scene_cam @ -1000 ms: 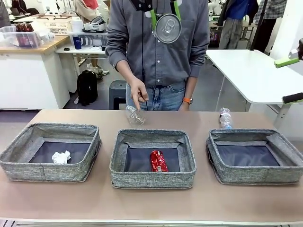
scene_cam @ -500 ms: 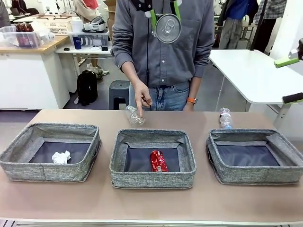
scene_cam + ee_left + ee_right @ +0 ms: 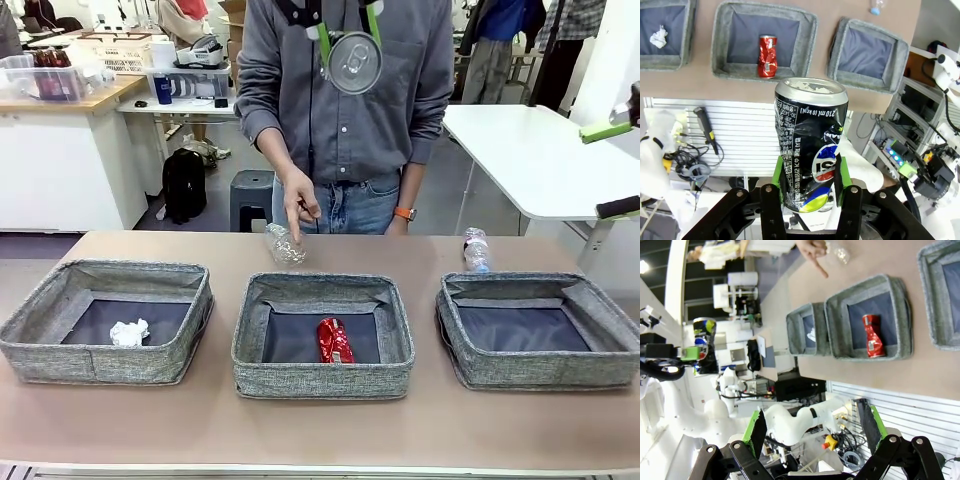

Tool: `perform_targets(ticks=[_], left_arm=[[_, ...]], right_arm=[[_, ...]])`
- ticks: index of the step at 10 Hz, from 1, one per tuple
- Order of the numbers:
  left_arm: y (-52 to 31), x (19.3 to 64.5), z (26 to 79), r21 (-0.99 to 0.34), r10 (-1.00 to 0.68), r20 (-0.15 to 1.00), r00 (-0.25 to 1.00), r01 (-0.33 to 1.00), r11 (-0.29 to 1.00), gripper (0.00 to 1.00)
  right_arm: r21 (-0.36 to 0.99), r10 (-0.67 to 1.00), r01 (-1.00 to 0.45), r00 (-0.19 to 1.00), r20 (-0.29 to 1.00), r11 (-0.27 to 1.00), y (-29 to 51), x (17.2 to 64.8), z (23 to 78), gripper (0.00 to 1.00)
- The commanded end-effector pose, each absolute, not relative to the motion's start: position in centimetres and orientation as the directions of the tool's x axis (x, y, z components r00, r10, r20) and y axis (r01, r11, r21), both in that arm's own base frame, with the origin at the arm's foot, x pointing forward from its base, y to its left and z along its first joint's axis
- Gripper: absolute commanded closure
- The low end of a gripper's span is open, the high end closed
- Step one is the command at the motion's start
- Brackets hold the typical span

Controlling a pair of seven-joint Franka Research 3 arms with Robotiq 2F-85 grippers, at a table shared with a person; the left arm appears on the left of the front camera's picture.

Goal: Sort the waste into the appropriate baskets.
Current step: Place the picked waste into the Fabric basket indicated by the person.

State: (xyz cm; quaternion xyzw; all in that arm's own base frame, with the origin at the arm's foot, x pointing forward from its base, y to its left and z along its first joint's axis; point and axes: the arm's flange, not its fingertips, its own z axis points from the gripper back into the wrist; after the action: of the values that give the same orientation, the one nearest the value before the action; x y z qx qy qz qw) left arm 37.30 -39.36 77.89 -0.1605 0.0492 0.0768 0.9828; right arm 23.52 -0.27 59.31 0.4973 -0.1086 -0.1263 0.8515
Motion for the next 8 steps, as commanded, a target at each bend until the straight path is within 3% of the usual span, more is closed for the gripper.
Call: perform_targets(ticks=[1,4,8], left_arm=[[-39.2,37.4,73.9,-0.259,0.083,-0.057,0.995,-0.096,0.961,0.57],[-37.9,36.1,67.4,-0.279,-0.051,0.015,0.999,0.053,0.959,0.57],[-38.1,35.6,55.8,-0.301,-0.047,0.033,0.998,0.055,0.952,0.57]], right_arm=[[0.884,-0.319,0.090,0.945,0.070,0.459,-0.3,23.6,59.4,0.00],[0.884,-0.319,0.090,0.945,0.070,0.459,-0.3,23.6,59.4,0.00],[0.884,-0.319,0.090,0.945,0.070,0.459,-0.3,23.6,59.4,0.00]])
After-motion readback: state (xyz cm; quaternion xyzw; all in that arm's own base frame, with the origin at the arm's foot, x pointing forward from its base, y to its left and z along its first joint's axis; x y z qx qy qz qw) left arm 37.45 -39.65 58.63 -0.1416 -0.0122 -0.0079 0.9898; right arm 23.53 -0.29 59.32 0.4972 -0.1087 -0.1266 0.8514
